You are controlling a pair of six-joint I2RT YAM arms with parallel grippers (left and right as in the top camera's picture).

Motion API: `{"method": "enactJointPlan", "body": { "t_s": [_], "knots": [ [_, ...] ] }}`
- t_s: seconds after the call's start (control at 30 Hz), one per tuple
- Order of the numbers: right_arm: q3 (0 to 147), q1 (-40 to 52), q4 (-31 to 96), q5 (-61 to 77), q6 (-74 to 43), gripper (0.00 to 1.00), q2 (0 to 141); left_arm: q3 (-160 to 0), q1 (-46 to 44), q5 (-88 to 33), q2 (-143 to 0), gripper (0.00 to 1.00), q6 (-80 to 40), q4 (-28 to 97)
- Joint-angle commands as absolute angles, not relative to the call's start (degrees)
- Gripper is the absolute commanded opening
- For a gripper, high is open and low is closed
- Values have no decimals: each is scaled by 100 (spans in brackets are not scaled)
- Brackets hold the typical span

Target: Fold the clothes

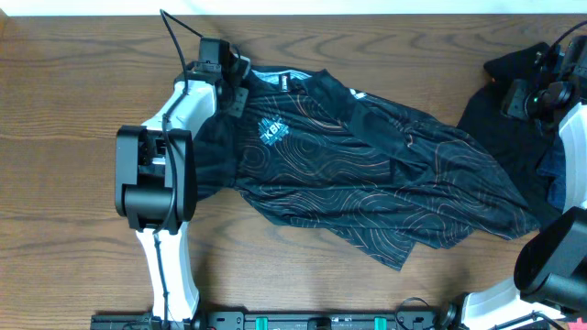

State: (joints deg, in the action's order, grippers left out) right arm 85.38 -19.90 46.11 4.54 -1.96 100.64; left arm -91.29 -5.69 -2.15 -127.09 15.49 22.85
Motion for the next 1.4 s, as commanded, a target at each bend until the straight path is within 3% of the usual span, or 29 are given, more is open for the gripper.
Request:
{"method": "enactJointPlan", "body": {
  "t_s": [0.0,0.23,0.27,0.3,0.4,0.43,0.47,0.6,0.87,1.37],
  "knots": [
    [8552,-1940,4720,504,-174,48,10055,-9579,-176,1000,-12667,6,945,2355],
    [8549,-1791,4890,543,95,48,10057,-9806,1044,1354,-12665,6,-1293,3441],
    [8549,-1761,4888,543,95,48,10057,-9806,1188,1352,-12665,13,-1516,3623],
    [8549,-1732,4888,543,95,48,10057,-9806,1308,1352,-12665,22,-1629,3767],
    [8549,-1680,4890,543,95,49,10057,-9806,1546,1079,-12602,81,-1675,3994],
    [8549,-1673,4888,543,95,49,10057,-9806,1564,934,-12545,94,-1632,4034],
    [8549,-1669,4890,543,95,51,10057,-9806,1562,803,-12486,98,-1549,4042],
    [8549,-1669,4917,541,95,56,10057,-9806,1229,174,-12123,98,-1116,3988],
    [8549,-1669,4976,541,93,61,10057,-9758,-270,-1577,-11946,98,-482,4045],
    [8549,-1669,5100,541,95,64,10057,-9655,-1870,-1994,-12901,98,-2794,3472]
  ]
}}
